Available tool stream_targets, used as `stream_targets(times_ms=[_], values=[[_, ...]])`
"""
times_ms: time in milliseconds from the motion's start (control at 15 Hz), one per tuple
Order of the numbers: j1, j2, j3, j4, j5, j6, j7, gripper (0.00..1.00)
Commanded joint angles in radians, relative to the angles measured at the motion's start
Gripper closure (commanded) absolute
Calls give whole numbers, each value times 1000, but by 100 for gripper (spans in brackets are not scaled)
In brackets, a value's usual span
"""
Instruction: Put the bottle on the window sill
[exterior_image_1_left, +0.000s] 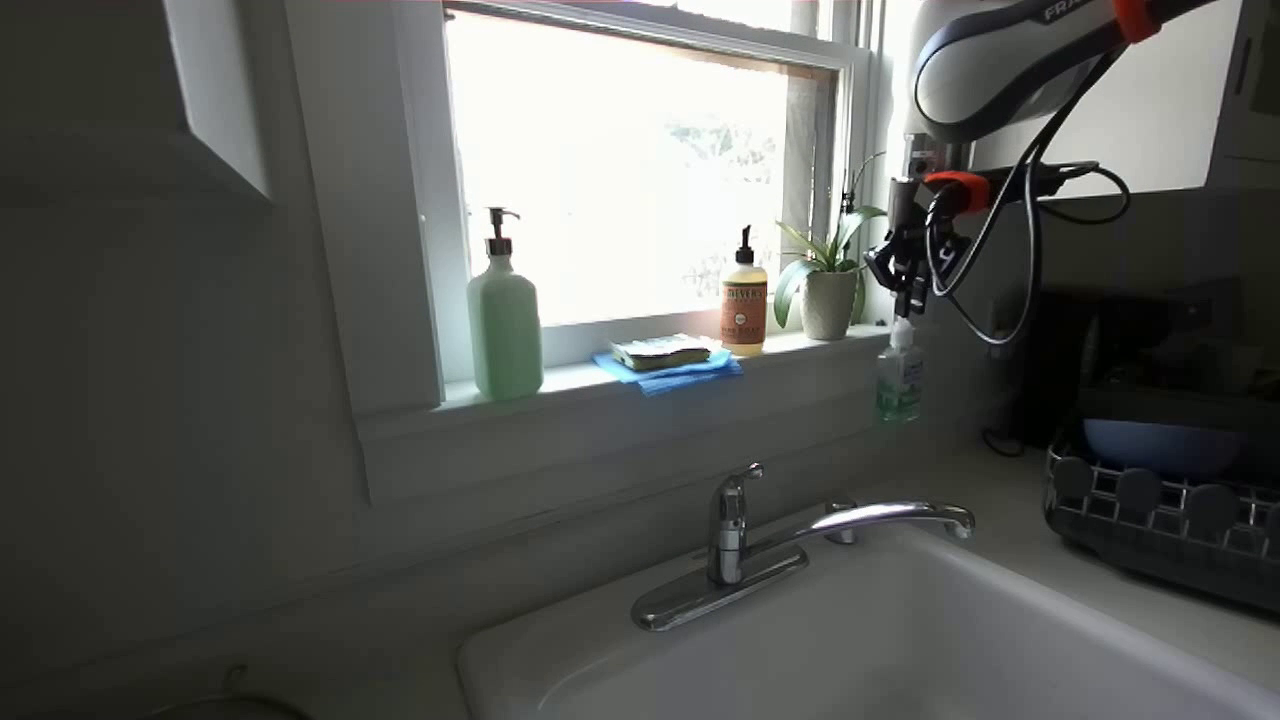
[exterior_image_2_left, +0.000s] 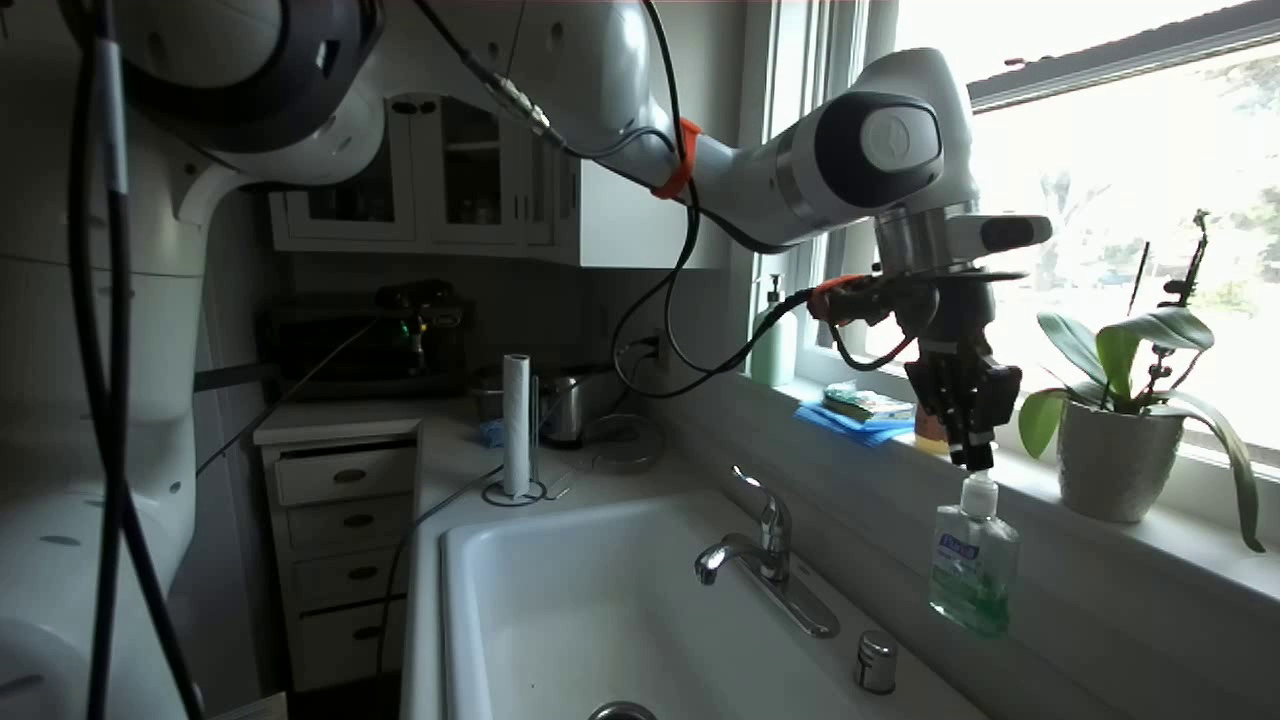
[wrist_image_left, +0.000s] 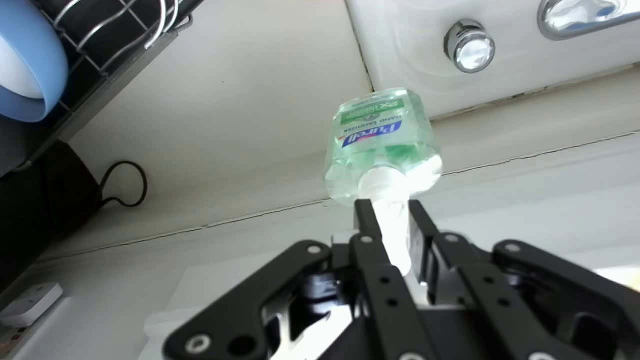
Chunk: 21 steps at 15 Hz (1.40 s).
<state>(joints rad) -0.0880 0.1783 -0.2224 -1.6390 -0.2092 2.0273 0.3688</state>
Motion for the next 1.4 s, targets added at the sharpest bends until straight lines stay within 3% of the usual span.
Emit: stream_targets(times_ms=[0,67,733,1333], values=[[-14,-7,16,-3,-4,-4,0,81],[-14,-8,16,-6,-5,-4,0,95],[15,-59,78,71,27,-4,66,95],[25,-11,81,208,17,6,417,95]])
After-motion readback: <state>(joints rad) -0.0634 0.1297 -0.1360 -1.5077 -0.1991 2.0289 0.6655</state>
